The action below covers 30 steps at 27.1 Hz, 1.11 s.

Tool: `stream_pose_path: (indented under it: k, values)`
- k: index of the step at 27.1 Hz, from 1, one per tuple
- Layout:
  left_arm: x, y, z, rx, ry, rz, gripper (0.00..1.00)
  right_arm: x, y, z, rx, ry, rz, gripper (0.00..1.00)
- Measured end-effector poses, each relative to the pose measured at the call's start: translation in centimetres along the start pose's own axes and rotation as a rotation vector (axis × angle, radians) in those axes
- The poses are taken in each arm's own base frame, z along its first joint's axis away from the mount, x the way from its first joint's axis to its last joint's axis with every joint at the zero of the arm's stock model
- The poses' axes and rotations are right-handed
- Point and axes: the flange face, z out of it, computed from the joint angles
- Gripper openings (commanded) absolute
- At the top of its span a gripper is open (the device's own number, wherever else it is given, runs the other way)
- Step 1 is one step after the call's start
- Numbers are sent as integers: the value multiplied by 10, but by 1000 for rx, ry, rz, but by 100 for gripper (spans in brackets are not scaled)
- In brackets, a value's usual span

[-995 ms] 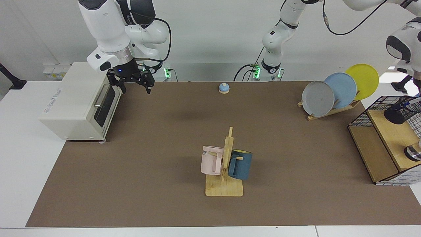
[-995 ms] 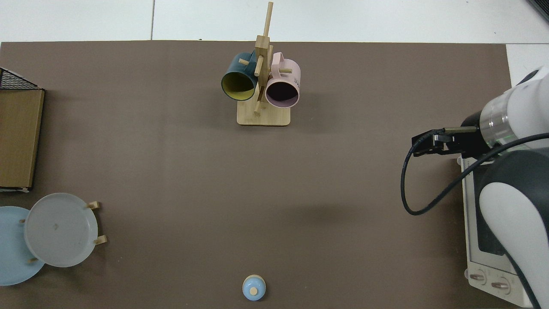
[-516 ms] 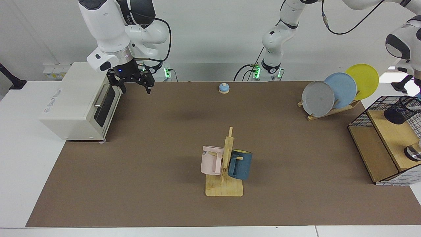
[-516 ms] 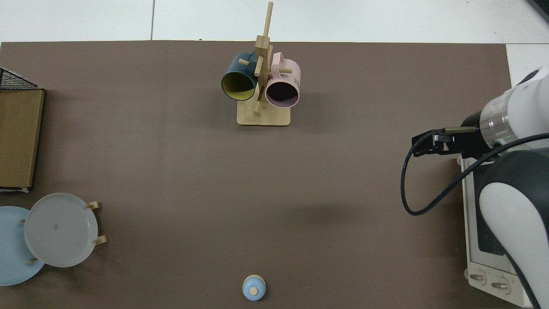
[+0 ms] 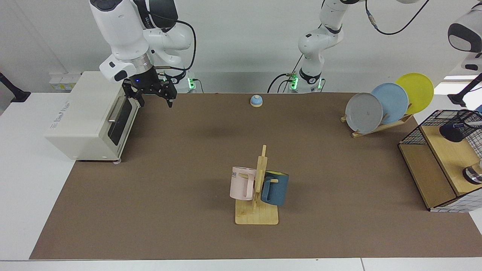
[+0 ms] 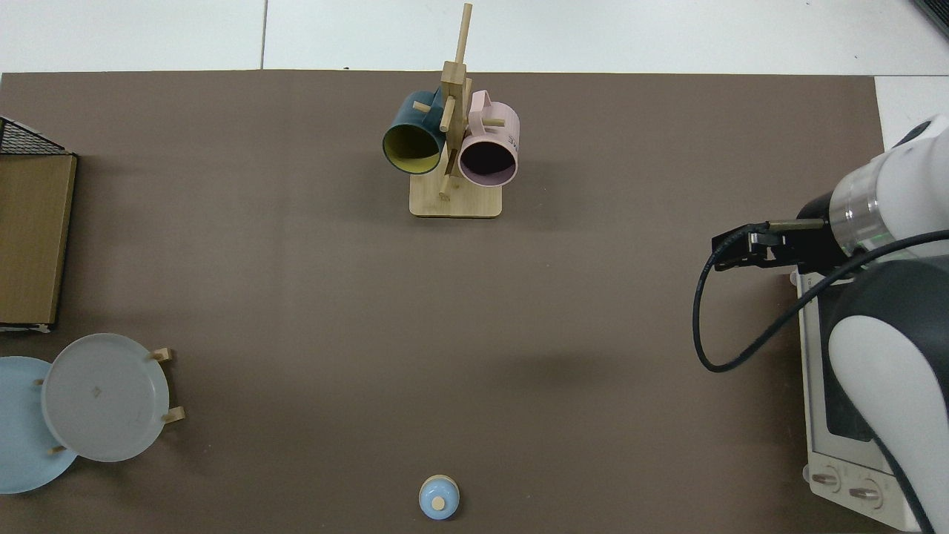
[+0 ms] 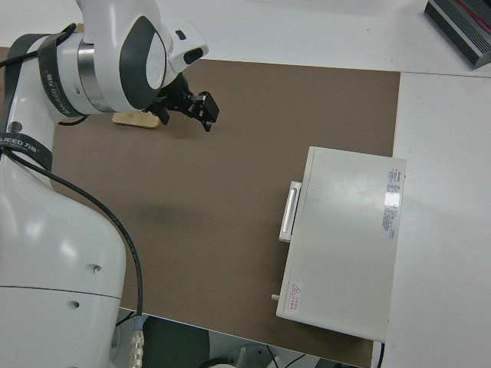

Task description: Put markers into pen holder

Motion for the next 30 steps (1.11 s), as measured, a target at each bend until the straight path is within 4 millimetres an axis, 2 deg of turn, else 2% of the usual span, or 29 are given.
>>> stream_pose_path:
  k: [3,5,8,15,20,25,30]
  values:
    - [7,-5,-29,29,49,-25,100,0,0,0,0,0,0,99]
    - [12,-5,-48,48,84,-45,100,0,0,0,0,0,0,99]
    - [18,-1,-64,64,152,-94,100,0,0,0,0,0,0,99]
    - [37,6,-73,-10,310,-312,100,0,0,0,0,0,0,100]
    - [60,5,-81,-109,432,-517,100,0,0,0,0,0,0,99]
    - [88,2,-100,-238,489,-783,100,0,0,0,0,0,0,99]
    - [125,-7,-128,-380,522,-1065,100,0,0,0,0,0,0,99]
